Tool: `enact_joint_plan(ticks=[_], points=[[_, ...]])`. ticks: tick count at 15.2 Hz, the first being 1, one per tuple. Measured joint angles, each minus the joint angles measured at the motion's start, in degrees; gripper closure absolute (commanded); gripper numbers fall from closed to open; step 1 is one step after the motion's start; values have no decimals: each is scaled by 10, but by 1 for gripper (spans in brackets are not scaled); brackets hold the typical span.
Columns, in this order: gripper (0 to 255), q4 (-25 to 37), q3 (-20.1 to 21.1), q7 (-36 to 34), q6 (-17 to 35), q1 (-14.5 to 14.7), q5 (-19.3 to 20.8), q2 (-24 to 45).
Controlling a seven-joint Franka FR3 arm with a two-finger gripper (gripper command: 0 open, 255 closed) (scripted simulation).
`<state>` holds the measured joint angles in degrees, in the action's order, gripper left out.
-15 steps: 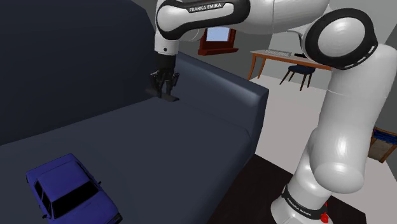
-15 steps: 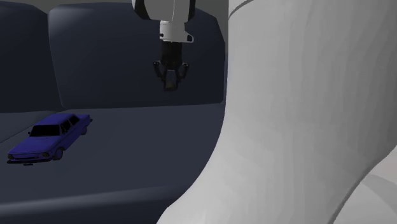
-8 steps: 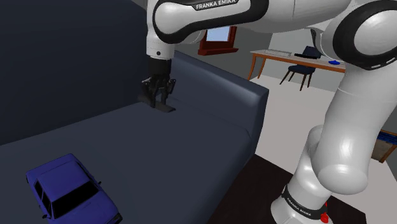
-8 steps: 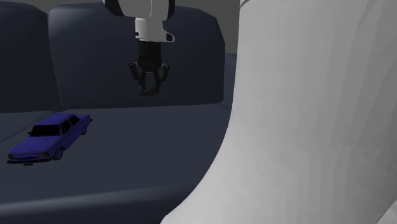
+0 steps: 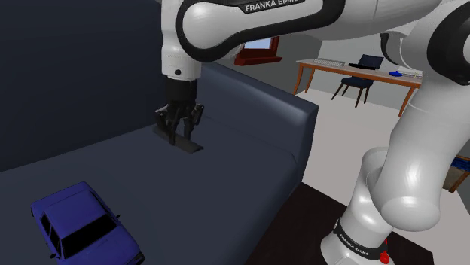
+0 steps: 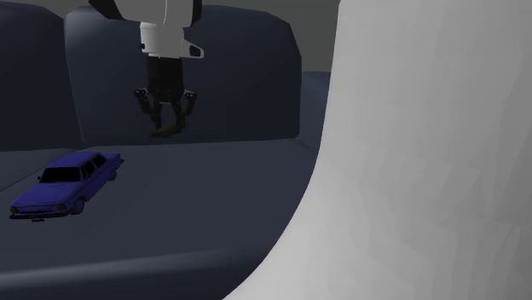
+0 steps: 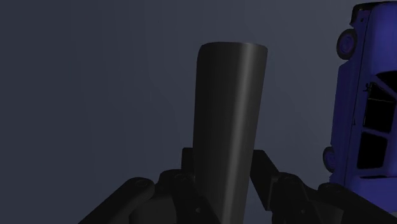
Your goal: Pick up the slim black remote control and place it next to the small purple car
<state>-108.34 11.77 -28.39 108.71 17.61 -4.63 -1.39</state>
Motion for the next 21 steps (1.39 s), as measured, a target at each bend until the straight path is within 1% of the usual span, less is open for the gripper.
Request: enact_joint_plan(ticks=[6, 21], points=[[255, -39, 1, 0, 43, 1, 0, 5], [255, -112, 4, 0, 154, 4, 5, 43]])
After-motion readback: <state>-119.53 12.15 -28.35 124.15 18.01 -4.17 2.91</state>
